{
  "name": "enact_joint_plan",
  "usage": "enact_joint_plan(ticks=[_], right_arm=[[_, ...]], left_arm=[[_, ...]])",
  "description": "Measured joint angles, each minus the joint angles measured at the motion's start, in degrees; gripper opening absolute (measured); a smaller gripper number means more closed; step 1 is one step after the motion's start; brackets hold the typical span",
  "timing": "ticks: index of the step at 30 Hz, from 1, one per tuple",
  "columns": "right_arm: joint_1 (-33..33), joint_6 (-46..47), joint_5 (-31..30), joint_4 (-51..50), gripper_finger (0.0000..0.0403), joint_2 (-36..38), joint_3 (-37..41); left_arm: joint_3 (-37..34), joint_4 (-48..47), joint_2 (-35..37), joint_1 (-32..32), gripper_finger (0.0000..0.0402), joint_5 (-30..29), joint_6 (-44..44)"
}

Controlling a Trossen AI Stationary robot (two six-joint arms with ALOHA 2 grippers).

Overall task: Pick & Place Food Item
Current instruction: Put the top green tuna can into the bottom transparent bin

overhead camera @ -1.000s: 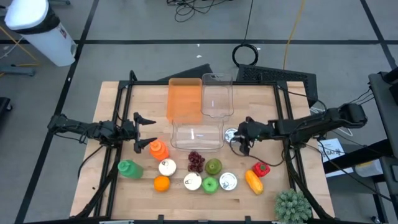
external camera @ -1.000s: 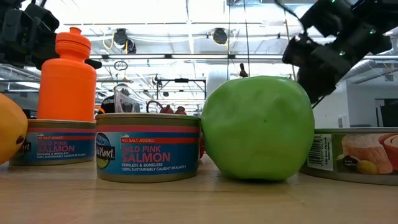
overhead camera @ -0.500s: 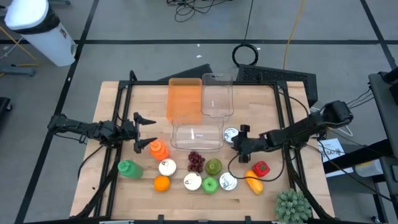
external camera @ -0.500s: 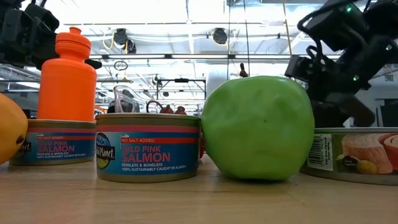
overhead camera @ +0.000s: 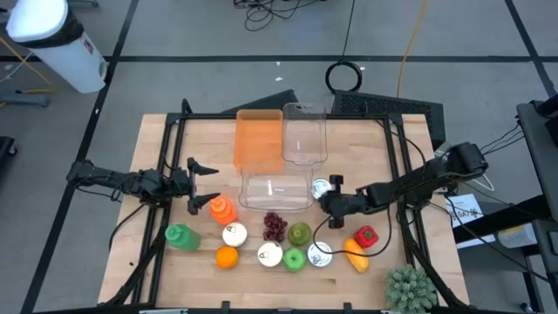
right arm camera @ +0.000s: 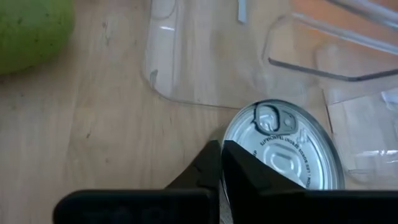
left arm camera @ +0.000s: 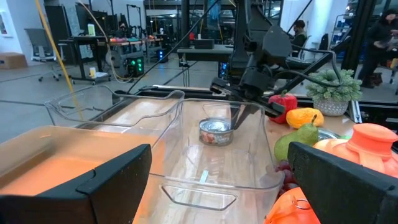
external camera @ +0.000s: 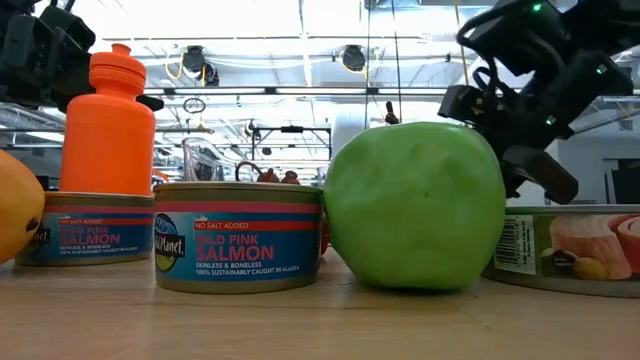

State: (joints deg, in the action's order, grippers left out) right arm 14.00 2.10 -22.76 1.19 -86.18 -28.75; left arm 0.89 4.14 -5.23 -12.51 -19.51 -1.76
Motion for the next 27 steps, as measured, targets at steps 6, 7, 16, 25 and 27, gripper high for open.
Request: enact_joint_plan(ticks=[6, 7, 16, 25, 27], right_arm=[[0.07, 1.84, 1.59, 0.48, 0.0001, 0.0, 0.02], [0.27, 1.72, 1.88, 0.91, 0.0001, 0.89, 0.04], [0.47, -0.6, 1.9, -0.13, 0.0, 11.85, 0.42], [0.42, -1.18, 0.69, -0.63, 0.0, 17.34, 0.36], [0.42, -1.22, 0.56, -0.55, 0.0, 17.34, 0.33]], left_arm=[[0.0, 0.0, 0.0, 0.0, 0.0392, 0.0, 0.01], [0.0, 0.0, 0.0, 0.0, 0.0392, 0.0, 0.02], [0.0, 0.0, 0.0, 0.0, 0.0392, 0.0, 0.0], [0.0, -0.01, -0.02, 0.01, 0.0392, 0.0, 0.0], [0.01, -0.02, 0.0, 0.0, 0.0392, 0.0, 0.02]])
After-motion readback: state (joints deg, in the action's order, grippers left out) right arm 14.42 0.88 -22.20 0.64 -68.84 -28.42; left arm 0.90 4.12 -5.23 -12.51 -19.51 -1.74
